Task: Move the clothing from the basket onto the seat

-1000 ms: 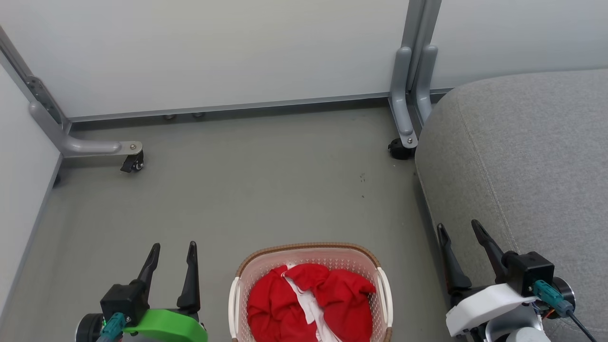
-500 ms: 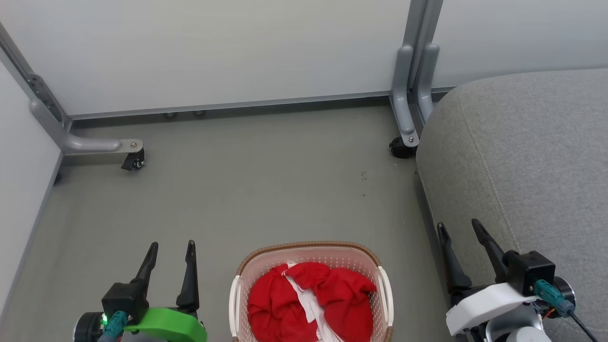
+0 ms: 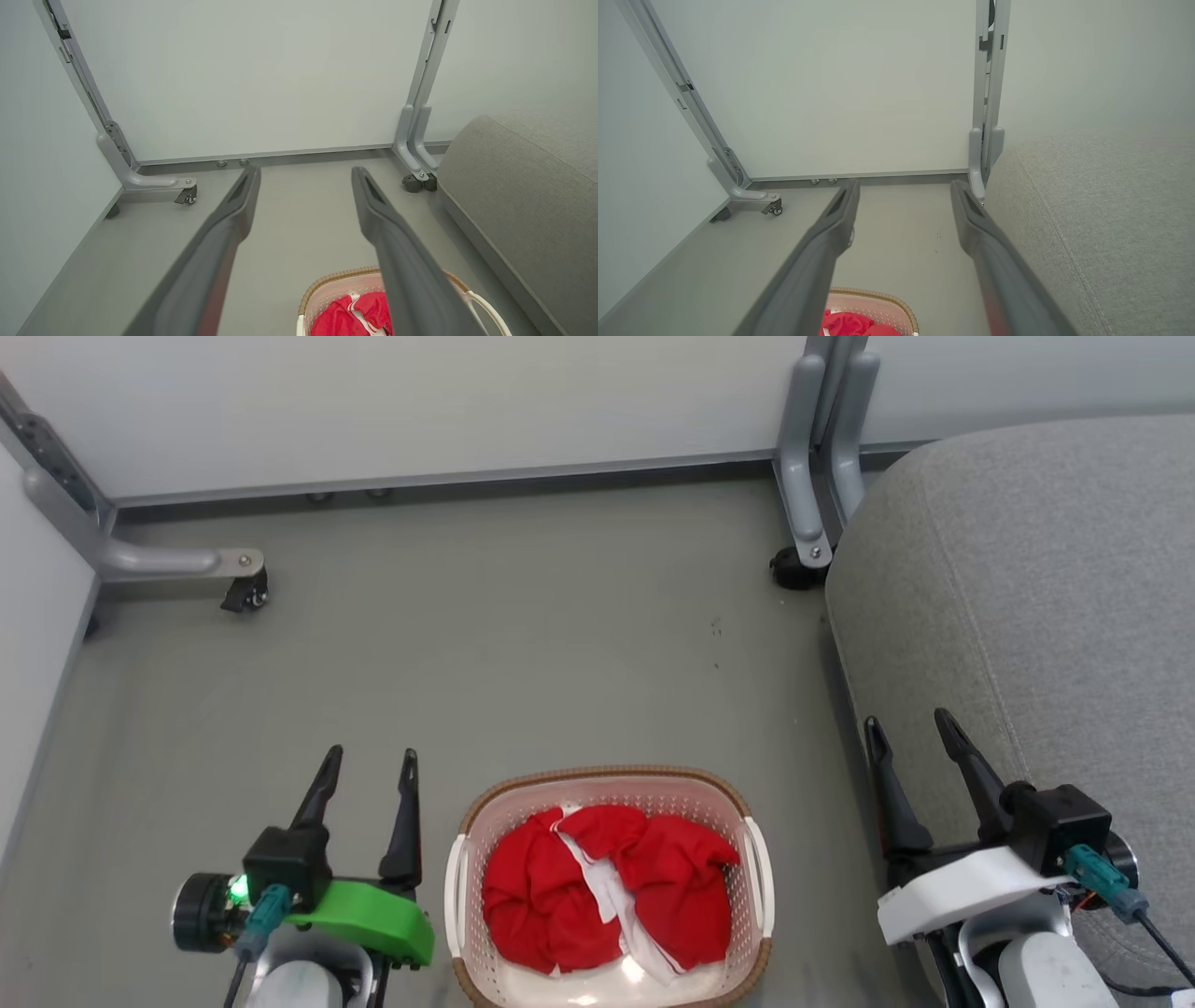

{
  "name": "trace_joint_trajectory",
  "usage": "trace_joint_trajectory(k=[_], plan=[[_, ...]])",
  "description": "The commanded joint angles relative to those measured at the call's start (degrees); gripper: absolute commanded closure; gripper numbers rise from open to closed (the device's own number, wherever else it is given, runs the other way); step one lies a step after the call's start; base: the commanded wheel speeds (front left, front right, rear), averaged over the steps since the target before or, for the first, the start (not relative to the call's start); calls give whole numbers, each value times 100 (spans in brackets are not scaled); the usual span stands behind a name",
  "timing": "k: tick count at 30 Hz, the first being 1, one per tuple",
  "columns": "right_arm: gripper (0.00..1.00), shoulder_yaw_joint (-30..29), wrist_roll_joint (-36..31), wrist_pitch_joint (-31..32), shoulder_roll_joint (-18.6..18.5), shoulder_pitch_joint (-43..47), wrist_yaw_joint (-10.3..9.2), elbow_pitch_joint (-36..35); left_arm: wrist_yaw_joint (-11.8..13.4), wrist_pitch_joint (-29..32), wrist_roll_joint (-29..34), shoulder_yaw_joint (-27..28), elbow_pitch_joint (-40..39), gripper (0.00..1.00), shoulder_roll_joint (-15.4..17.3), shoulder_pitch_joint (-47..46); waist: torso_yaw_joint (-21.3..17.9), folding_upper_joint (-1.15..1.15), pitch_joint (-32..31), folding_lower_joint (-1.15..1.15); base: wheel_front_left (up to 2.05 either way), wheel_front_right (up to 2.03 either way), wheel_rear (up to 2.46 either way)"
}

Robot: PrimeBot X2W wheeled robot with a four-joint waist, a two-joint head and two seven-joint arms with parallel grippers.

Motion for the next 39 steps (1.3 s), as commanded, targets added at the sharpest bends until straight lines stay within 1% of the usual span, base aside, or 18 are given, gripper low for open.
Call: trace_joint_trajectory(k=[1, 9, 15, 24, 33, 36, 39], plan=[[0, 2, -20, -40, -14, -133, 0, -56, -3, -5, 37, -110, 71, 0, 5, -203, -30, 0, 384, 0, 0, 0, 0], [0, 48, -20, -111, -15, -545, 0, -163, -48, -5, 119, -877, 843, 0, 8, -923, -204, 0, 1149, 0, 0, 0, 0], [0, 46, -21, -192, -13, -827, 0, -207, -96, -4, 57, -1548, 1493, 0, 11, -1526, -364, 0, 1726, 0, 0, 0, 0], [0, 73, 16, -314, -14, -1227, 0, -348, -59, -5, -97, -2420, 2493, 0, 17, -2507, -632, 0, 2663, 0, 0, 0, 0], [0, 187, 124, -437, -11, -1519, 0, -461, 10, 16, -68, -2920, 3524, 0, 21, -3426, -987, 0, 3526, 0, 0, 0, 0], [0, 256, 195, -480, -9, -1585, 0, -485, 41, 30, -24, -2975, 3916, 0, 22, -3743, -1106, 0, 3797, 0, 0, 0, 0], [0, 340, 281, -509, -11, -1675, 0, -478, 18, 23, -105, -2919, 4249, 0, 72, -4032, -1238, 0, 4038, 0, 0, 0, 0]])
